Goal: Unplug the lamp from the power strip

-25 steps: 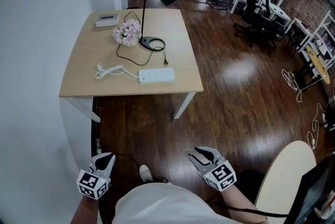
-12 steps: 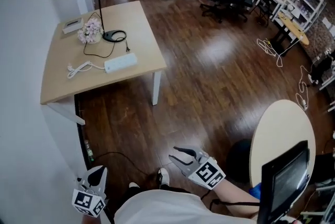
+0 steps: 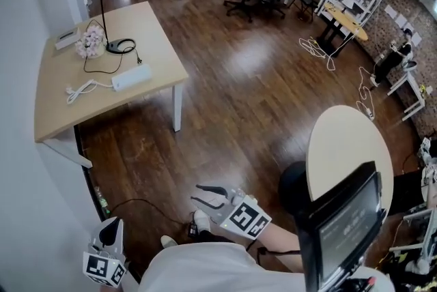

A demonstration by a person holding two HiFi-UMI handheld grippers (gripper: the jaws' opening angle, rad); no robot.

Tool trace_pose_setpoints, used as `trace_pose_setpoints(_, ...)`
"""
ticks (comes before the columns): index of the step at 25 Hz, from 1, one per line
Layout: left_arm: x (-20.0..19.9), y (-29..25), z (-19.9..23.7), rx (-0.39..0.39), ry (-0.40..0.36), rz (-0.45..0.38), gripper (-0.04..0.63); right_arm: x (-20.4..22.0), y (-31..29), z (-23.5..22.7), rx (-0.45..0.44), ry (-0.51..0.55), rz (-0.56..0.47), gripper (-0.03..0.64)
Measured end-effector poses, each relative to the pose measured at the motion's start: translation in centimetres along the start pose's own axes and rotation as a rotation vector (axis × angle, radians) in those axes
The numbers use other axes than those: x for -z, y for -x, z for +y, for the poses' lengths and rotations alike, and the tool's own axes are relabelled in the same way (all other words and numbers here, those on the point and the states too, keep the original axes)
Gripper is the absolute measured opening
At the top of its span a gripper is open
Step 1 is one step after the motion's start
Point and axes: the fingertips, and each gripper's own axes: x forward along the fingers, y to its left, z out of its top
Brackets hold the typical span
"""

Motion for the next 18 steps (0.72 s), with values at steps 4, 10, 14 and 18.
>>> trace_pose_setpoints(4,1.5,1.5,-0.3,0.009,-0.014,0.005,0.005,-0.7,-0.2,1.9,-0.001,0.005,-0.020,0.132)
trace_pose_setpoints(10,2.1,2.9,0.1,-0.002,-0.012,0.001,0.005,-1.6,-0.4,3.4,-0.006,0.027,-0.024,0.132)
trace_pose_setpoints(14,2.6,3.6,-0.2,-0.008,-0.011,0.001,0.005,-1.8,-0.1,4.4,-0.015,0.039,-0.029,0.129)
trace_pose_setpoints(18,2.8,3.7,-0.4,-0.003,-0.009,0.002,0.005,-1.7,-0.1,4.7,-0.016,0.041,-0.025,0.127)
